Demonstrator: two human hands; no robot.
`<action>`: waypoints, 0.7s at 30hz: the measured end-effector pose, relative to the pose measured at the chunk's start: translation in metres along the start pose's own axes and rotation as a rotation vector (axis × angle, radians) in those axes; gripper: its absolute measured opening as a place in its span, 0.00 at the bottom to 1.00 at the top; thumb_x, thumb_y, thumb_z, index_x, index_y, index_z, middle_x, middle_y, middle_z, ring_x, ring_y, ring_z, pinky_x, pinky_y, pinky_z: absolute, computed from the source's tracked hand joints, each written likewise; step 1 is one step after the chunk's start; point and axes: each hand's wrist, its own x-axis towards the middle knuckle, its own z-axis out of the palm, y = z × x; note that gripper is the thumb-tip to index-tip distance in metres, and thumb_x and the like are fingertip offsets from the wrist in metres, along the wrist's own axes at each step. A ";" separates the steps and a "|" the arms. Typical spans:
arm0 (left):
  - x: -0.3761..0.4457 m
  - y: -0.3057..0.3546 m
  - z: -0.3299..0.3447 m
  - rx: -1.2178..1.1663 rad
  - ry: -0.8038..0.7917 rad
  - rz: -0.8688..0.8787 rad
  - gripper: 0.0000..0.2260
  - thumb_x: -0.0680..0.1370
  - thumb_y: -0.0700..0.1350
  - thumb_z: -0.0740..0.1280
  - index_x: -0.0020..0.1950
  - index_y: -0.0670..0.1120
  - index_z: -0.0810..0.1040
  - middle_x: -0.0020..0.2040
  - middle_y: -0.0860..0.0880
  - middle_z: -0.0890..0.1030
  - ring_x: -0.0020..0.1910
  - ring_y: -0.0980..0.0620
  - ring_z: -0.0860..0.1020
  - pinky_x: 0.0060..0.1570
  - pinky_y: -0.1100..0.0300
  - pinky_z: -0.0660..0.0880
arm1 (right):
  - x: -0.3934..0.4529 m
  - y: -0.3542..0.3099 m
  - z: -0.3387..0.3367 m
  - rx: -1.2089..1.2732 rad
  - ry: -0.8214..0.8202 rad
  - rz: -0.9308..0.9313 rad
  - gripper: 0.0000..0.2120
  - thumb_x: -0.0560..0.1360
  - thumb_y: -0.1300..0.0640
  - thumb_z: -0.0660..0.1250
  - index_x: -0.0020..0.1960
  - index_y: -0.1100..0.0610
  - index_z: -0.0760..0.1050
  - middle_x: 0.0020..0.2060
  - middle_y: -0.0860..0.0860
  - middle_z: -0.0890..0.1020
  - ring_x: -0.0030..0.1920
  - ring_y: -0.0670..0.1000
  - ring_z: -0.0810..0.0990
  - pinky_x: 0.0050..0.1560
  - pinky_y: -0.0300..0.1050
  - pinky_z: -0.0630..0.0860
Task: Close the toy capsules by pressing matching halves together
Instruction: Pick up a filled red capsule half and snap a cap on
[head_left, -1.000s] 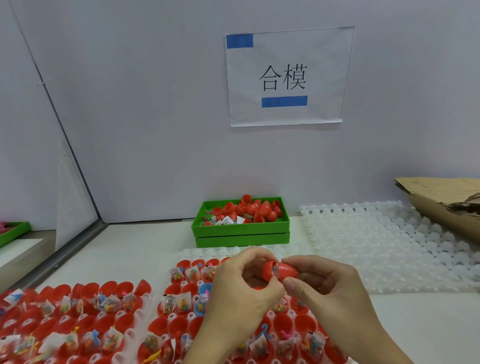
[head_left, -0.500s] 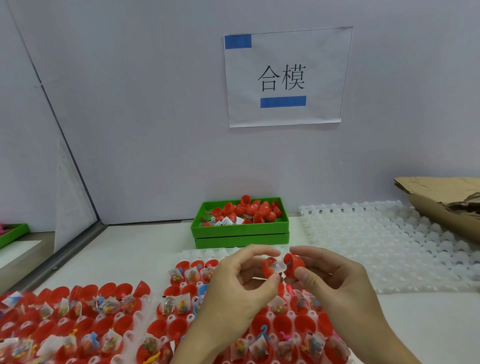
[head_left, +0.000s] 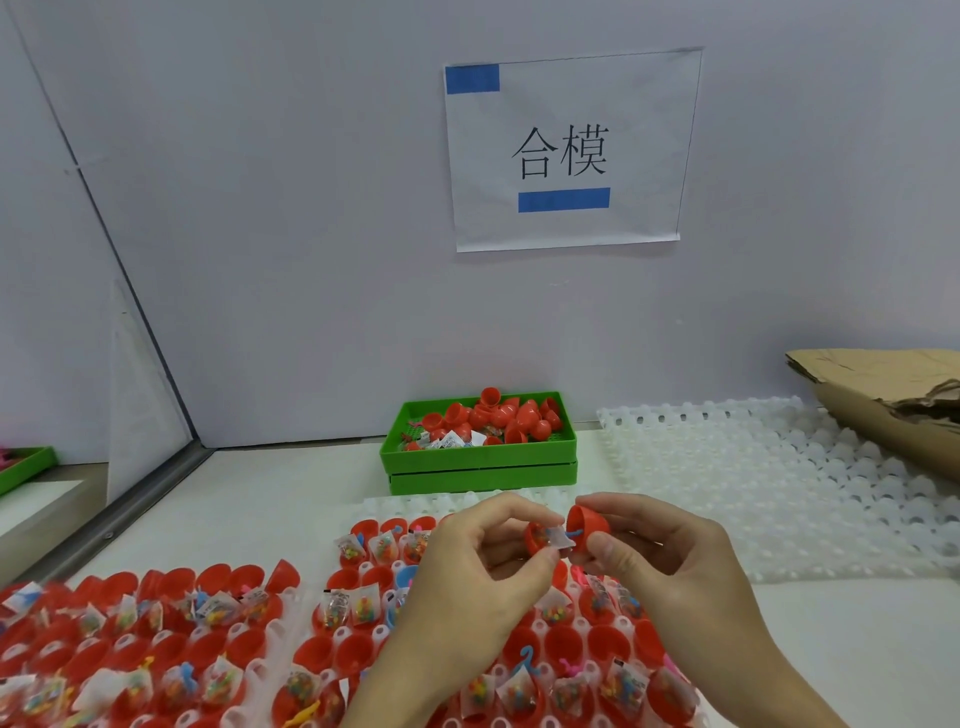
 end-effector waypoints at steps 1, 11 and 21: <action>0.000 0.000 0.000 0.009 0.010 0.002 0.10 0.76 0.37 0.72 0.48 0.53 0.83 0.43 0.52 0.86 0.46 0.55 0.84 0.47 0.67 0.78 | 0.000 0.000 0.000 -0.002 0.001 -0.002 0.12 0.71 0.71 0.71 0.50 0.57 0.84 0.40 0.53 0.87 0.40 0.52 0.87 0.41 0.35 0.80; 0.001 -0.001 0.004 0.028 0.064 -0.001 0.06 0.75 0.40 0.73 0.45 0.52 0.85 0.43 0.54 0.86 0.46 0.55 0.85 0.48 0.62 0.81 | -0.002 -0.002 0.002 -0.092 -0.015 -0.015 0.16 0.69 0.70 0.73 0.47 0.50 0.85 0.39 0.53 0.87 0.41 0.52 0.87 0.43 0.44 0.83; -0.001 0.001 0.016 0.084 0.183 0.014 0.12 0.73 0.35 0.75 0.44 0.53 0.86 0.43 0.56 0.86 0.44 0.58 0.85 0.41 0.67 0.79 | -0.005 -0.006 0.006 -0.138 -0.042 -0.057 0.19 0.68 0.73 0.74 0.45 0.49 0.86 0.34 0.51 0.86 0.34 0.46 0.84 0.36 0.32 0.77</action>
